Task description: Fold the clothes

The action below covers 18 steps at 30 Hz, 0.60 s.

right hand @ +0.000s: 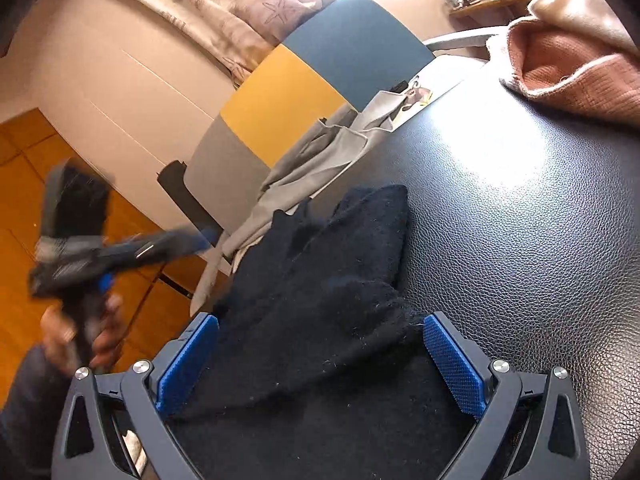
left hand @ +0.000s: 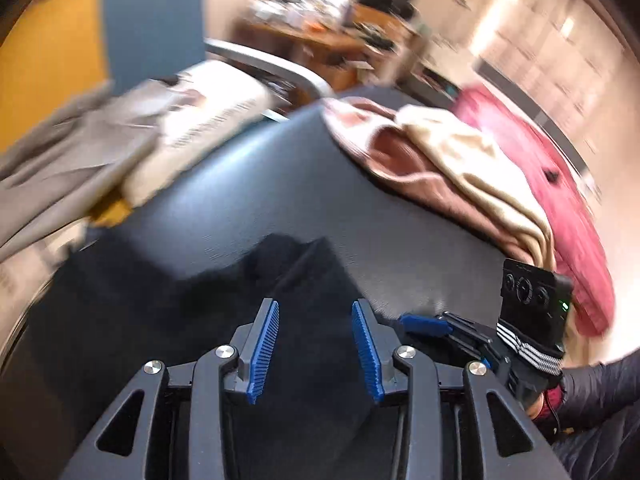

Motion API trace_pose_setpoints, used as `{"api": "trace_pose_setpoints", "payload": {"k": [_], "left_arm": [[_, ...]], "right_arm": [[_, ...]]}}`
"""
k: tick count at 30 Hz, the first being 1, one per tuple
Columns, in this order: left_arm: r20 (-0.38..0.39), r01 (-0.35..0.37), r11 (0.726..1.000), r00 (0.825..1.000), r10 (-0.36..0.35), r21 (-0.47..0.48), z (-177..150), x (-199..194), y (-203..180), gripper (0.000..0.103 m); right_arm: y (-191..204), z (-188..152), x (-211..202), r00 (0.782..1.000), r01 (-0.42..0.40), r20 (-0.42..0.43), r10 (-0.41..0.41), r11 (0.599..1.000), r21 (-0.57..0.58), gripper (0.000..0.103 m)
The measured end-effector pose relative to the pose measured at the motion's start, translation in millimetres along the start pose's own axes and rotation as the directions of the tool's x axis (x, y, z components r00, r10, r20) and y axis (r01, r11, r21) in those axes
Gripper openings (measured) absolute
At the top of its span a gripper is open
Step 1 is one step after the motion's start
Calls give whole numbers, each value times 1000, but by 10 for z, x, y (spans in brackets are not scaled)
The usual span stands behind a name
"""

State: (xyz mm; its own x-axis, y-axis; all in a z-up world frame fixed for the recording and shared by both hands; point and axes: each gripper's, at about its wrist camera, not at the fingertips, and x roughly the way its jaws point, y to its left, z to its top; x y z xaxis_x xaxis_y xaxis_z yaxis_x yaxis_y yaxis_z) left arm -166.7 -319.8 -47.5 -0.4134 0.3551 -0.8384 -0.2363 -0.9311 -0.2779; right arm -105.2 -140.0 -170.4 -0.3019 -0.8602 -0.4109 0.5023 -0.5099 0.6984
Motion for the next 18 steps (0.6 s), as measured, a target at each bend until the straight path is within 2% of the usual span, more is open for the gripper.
{"api": "trace_pose_setpoints", "payload": {"k": [4,14,16,18], "left_arm": [[-114,12,996,993,-2,90,125,435,-13,39],[-226,51,975,974,0,218,429,848,-13,39],[-274,71,971,962,-6,229,499,975,-9,39],[-328,117,971,944,-43,210,531,1082,-30,39]], "right_arm": [[-24,-4,-45,1000,-16,11,16,1000,2,103],[-33,0,-81,999,-32,19,32,999,-4,103],[-38,0,-92,999,-40,23,40,999,-1,103],[-42,1,-100,999,-47,26,47,999,2,103]]}}
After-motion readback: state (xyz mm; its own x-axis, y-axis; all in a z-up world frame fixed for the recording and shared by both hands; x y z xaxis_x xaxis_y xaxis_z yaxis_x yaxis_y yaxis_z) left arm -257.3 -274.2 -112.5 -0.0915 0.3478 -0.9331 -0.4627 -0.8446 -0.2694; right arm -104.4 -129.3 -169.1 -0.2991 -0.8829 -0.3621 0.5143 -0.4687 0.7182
